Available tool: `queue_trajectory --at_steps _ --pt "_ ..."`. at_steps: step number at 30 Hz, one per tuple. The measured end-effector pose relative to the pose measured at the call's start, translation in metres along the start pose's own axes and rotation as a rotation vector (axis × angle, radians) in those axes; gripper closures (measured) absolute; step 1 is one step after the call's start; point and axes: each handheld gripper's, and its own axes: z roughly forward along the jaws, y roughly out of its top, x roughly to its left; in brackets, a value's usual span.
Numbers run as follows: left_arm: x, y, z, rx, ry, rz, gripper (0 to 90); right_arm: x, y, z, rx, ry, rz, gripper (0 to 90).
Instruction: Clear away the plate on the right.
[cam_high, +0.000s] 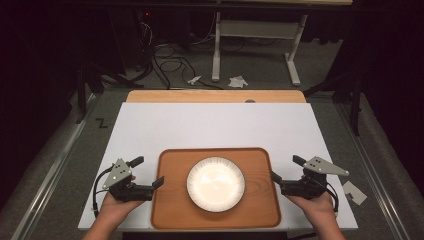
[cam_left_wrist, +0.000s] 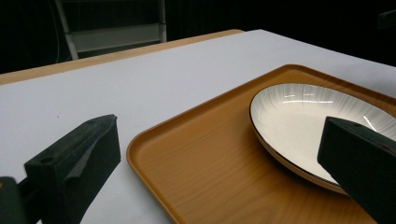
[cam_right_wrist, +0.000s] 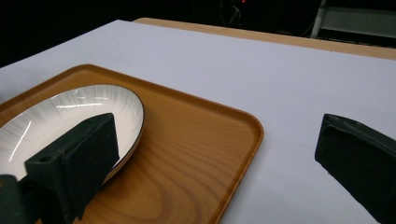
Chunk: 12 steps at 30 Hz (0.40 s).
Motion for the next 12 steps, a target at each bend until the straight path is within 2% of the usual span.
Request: queue_trajectory --at_steps 4,9,12 --pt "0.0028 -0.0002 -0.0012 -0.002 -0.006 -0.014 0.3 0.0 0.0001 0.0018 0.005 -0.005 0.011 0.0" --pt "0.0045 0.0011 -0.0032 -0.013 -0.019 -0.035 0.8 0.0028 -0.0014 0.0043 0.023 -0.009 -0.002 0.0" --pt "0.0062 0.0029 -0.0036 -0.008 -0.024 -0.081 0.8 0.0036 -0.0017 0.0044 0.029 -0.016 -0.01 0.1"
